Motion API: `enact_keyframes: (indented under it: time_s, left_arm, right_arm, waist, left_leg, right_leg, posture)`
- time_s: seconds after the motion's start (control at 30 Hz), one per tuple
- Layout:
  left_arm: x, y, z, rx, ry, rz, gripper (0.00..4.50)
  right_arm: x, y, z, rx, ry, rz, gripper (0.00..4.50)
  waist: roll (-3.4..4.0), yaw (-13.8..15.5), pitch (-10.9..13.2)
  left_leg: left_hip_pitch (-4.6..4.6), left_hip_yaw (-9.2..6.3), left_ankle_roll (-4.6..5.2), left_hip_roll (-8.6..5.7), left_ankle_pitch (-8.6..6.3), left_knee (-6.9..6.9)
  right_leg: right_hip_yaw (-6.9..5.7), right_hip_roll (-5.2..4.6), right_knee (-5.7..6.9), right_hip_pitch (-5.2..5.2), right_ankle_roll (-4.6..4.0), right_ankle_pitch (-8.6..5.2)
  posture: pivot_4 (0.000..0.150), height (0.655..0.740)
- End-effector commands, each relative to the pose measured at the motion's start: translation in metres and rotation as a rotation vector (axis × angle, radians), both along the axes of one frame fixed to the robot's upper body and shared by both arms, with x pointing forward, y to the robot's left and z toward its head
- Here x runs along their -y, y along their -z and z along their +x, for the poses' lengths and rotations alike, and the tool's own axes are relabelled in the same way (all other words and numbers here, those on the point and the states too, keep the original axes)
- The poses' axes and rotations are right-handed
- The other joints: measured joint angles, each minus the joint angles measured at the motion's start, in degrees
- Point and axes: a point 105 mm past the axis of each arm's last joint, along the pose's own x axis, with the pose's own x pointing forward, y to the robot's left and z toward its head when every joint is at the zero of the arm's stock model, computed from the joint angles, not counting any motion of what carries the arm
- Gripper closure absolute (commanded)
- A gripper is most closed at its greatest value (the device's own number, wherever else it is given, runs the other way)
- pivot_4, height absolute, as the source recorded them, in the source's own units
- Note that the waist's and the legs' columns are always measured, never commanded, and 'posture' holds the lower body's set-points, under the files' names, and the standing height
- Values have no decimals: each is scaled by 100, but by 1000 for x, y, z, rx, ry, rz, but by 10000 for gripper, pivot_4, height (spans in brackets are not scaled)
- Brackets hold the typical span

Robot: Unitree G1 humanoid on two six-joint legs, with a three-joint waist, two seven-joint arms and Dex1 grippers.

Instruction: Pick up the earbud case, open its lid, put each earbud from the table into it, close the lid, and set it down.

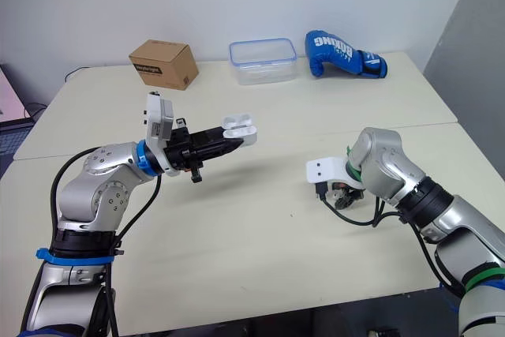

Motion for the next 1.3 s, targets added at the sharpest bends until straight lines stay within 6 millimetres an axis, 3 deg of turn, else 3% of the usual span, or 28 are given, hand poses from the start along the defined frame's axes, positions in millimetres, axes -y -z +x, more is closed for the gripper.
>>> enact_keyframes:
  time_s: [0.03, 0.07, 0.43, 0.53, 0.73, 1.03, 1.23, 1.3]
  left_arm:
    - [2, -13, -3, 60, 15, -9, 37374]
    - [2, -13, -3, 59, 15, -9, 37374]
    - [2, -12, -3, 60, 12, -12, 37374]
    - [3, -12, -4, 60, 13, -13, 37374]
    - [3, -11, -3, 63, 9, -13, 37374]
    - [-1, -6, -2, 68, -41, -45, 37374]
    - [-1, -4, 8, 98, -95, -79, 37374]
    - [1, -4, 10, 101, -94, -92, 37374]
  right_arm:
    - [2, -6, 3, 35, -5, -1, 33736]
    - [2, -6, 3, 36, -5, -3, 36714]
    - [7, -6, 7, 55, -23, -28, 36714]
    - [6, -6, 5, 54, -28, -25, 40675]
    - [3, -10, 0, 41, -16, 21, 40689]
    - [-3, -53, -12, 1, 297, 492, 40689]
    - [-26, -112, -11, -79, 602, 1145, 40689]
    - [-33, -124, -9, -109, 642, 1314, 40689]
  waist:
    - [0, 0, 0]
    - [0, 0, 0]
    - [-1, 1, 0]
    - [-1, 0, 0]
    - [-1, 2, 0]
    - [0, 21, 0]
    - [0, 31, -1]
    - [2, 30, -3]
  left_leg:
    - [0, 0, 0, 0, 0, 0]
    - [0, 0, 0, 0, 0, 0]
    - [1, 0, 0, 0, 0, 2]
    - [1, 0, 0, 0, 0, 2]
    - [1, -1, 0, 0, 0, 2]
    - [0, -3, 0, 0, 0, 0]
    - [2, -3, 0, 1, 0, -2]
    - [2, -3, 0, -1, 0, -1]
  right_leg:
    - [0, 0, 0, 0, 0, 0]
    - [0, 0, 0, 0, 0, 0]
    - [0, 0, 1, 3, 0, 0]
    - [0, 0, 1, 3, 0, 0]
    - [0, 0, 1, 3, 0, 0]
    - [0, 0, 1, 3, 0, 0]
    - [1, 1, 9, 2, -2, 1]
    - [2, 1, 12, -1, -2, 1]
  posture:
    - [1500, 7400]
    - [1500, 7400]
    - [1500, 7400]
    - [1500, 7400]
    - [1500, 7400]
    - [1500, 7400]
    - [1500, 7400]
    - [1500, 7400]
